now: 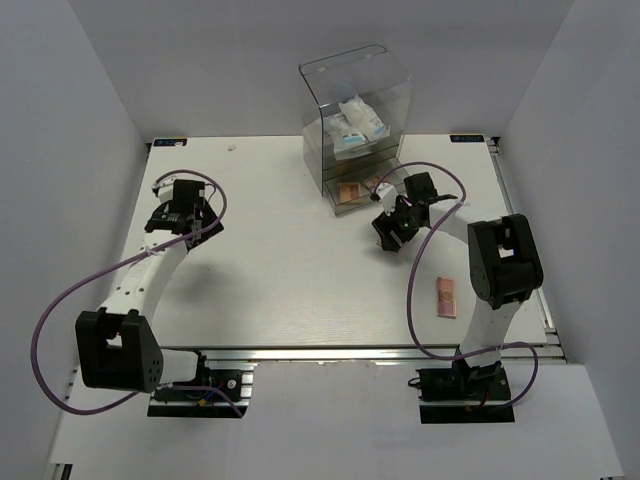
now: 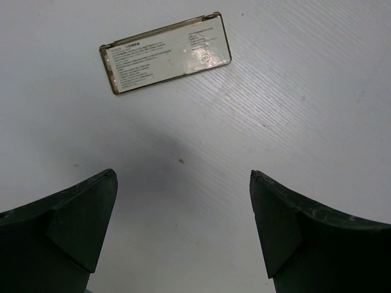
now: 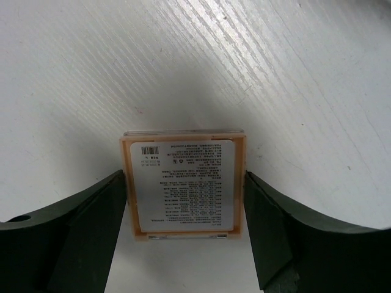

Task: Organize the makeup

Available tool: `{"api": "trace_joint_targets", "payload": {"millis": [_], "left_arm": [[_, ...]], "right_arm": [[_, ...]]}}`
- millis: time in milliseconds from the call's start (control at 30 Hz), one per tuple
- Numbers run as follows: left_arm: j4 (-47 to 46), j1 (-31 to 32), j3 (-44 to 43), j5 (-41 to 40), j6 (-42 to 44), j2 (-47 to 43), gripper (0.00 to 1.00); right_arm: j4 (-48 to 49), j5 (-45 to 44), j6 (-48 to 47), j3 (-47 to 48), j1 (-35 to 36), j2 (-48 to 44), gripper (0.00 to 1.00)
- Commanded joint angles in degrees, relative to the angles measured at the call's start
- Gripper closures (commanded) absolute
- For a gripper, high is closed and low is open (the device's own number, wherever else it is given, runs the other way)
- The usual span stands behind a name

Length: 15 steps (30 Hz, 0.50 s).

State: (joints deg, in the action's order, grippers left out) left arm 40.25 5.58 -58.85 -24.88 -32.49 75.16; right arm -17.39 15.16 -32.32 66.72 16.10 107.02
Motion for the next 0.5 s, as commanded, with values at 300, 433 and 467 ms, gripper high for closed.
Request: {"api": "trace_joint_targets", "payload": {"millis": [300,433,467], "left_arm": [[-2.0,-7.1,0.6,1.5,3.9,3.3,0.02],[-2.7,-8.2,0.1,1.9,4.5,4.8,0.02],[-2.9,-8.4,-0.1,1.9,4.6,5.1,0.02]], "right_arm": [[19.0,9.4,15.6,11.1,1.0,-1.1,0.91],[26.3,5.7,21.4,15.3,2.2,2.7,0.87],[29.0,5.2,23.5,15.9,2.4,4.3,0.87]]}}
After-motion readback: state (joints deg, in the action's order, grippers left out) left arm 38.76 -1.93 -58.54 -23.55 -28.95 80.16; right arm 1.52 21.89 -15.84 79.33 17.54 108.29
